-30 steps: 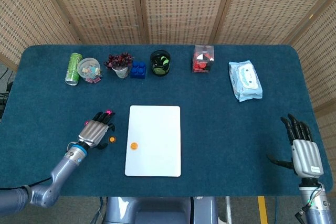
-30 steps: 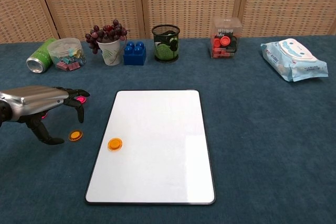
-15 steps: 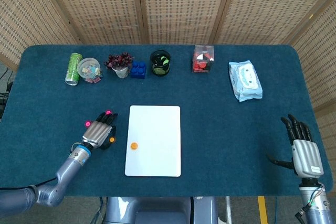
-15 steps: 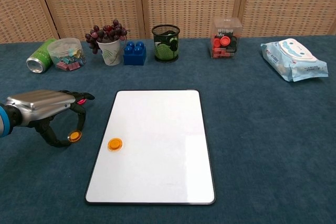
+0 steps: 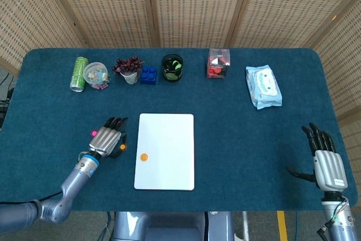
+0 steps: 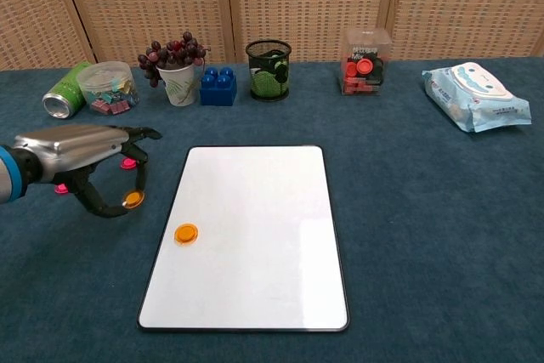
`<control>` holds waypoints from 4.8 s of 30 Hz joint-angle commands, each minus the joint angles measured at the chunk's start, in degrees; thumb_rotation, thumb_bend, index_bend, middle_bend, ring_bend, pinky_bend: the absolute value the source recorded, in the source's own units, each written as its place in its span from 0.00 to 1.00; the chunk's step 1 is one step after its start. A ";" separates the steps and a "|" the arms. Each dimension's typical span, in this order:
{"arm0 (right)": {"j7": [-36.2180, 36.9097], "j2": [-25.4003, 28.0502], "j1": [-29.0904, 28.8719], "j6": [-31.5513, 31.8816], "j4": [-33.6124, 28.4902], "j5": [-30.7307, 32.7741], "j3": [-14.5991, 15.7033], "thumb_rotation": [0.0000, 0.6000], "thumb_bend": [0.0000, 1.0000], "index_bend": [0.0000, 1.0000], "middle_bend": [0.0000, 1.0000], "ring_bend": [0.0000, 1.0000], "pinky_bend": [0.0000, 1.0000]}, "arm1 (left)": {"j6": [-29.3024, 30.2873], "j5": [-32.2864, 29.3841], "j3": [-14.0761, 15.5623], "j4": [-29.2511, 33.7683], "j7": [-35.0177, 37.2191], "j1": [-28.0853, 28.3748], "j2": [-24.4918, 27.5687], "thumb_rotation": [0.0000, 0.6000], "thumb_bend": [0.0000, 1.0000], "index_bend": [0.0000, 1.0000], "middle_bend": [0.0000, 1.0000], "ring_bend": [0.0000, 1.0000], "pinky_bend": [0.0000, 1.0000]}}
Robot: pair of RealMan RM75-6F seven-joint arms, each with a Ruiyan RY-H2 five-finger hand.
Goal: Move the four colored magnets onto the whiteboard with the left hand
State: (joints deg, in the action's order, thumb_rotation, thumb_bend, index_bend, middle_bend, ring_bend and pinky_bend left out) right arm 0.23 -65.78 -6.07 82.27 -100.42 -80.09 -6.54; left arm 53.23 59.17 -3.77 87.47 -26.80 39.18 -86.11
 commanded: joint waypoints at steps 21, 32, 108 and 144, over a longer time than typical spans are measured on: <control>0.80 0.32 -0.11 -0.56 0.01 0.17 0.06 1.00 0.13 0.00 0.00 0.00 0.00 | -0.23 -10.84 -2.52 2.55 -14.59 9.86 -11.25 1.00 0.35 0.69 0.00 0.00 0.00; 0.84 0.34 -0.13 -0.58 -0.03 0.16 0.07 1.00 0.13 0.00 0.00 0.00 0.00 | 0.21 -13.04 -2.11 1.44 -15.62 11.08 -12.97 1.00 0.31 0.69 0.00 0.00 0.00; 2.15 0.93 -0.27 -1.71 -1.19 1.61 -0.11 1.00 0.13 0.00 0.00 0.00 0.00 | -7.51 -6.68 -5.77 -27.66 8.42 4.90 -10.30 1.00 0.32 0.36 0.00 0.00 0.00; 2.76 1.08 -0.28 -1.97 -1.43 1.96 -0.19 1.00 0.13 0.00 0.00 0.00 0.00 | -4.55 -6.62 -7.66 -11.31 3.55 6.06 -5.77 1.00 0.37 0.63 0.00 0.00 0.00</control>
State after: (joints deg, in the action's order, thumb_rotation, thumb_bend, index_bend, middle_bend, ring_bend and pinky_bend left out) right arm 2.98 -64.70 -6.36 80.30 -101.85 -78.12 -6.72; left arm 48.38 52.59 -11.55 75.42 -22.61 44.87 -92.03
